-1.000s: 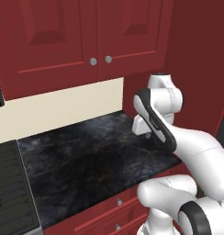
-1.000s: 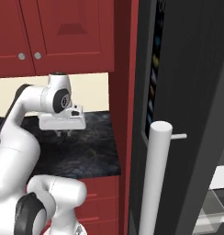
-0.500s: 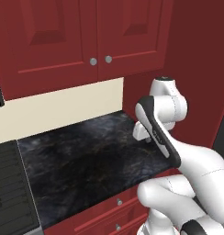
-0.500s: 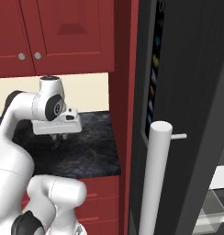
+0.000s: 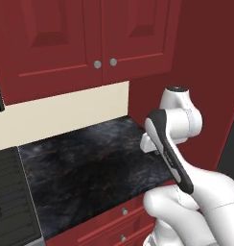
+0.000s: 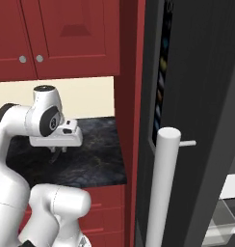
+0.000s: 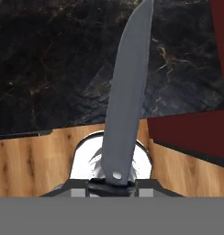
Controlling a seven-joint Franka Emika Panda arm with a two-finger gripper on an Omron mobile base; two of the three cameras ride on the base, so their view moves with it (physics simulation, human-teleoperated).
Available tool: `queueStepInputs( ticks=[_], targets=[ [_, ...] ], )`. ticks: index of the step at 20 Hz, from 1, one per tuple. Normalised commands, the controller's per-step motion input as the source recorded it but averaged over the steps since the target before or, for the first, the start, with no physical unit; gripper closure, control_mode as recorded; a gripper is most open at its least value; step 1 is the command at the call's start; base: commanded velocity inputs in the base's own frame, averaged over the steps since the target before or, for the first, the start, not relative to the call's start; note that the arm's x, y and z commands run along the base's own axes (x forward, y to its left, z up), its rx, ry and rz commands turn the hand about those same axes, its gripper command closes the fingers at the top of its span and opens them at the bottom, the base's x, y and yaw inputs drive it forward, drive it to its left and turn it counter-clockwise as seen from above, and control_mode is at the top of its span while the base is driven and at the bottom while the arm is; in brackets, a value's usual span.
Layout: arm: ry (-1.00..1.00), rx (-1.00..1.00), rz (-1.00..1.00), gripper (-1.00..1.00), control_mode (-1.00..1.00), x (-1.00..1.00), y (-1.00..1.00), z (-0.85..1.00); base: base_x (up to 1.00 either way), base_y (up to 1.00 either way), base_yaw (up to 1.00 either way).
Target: Retrieve the butter from the fridge and place it on a plate on the dining table. Then retrieve the butter knife by the fridge and place it near the plate.
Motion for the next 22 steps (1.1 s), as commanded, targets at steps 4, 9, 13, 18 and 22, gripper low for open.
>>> queueStepInputs(
  ticks=[4, 9, 13, 18, 22],
  targets=[
    [0.00, 0.00, -0.04, 1.00, -1.00, -0.52, 0.00, 0.08, 0.00, 0.00, 0.00],
    [0.00, 0.00, -0.01, 1.00, -1.00, -0.18, 0.00, 0.03, 0.00, 0.00, 0.00],
    [0.00, 0.00, 0.00, 1.00, -1.00, 0.00, 0.00, 0.00, 0.00, 0.00, 0.00],
    [0.00, 0.00, 0.00, 1.00, -1.00, -0.10, 0.00, 0.00, 0.00, 0.00, 0.00],
    [0.00, 0.00, 0.00, 1.00, 1.00, -0.08, 0.00, 0.00, -0.11, 0.01, 0.00]
  ],
)
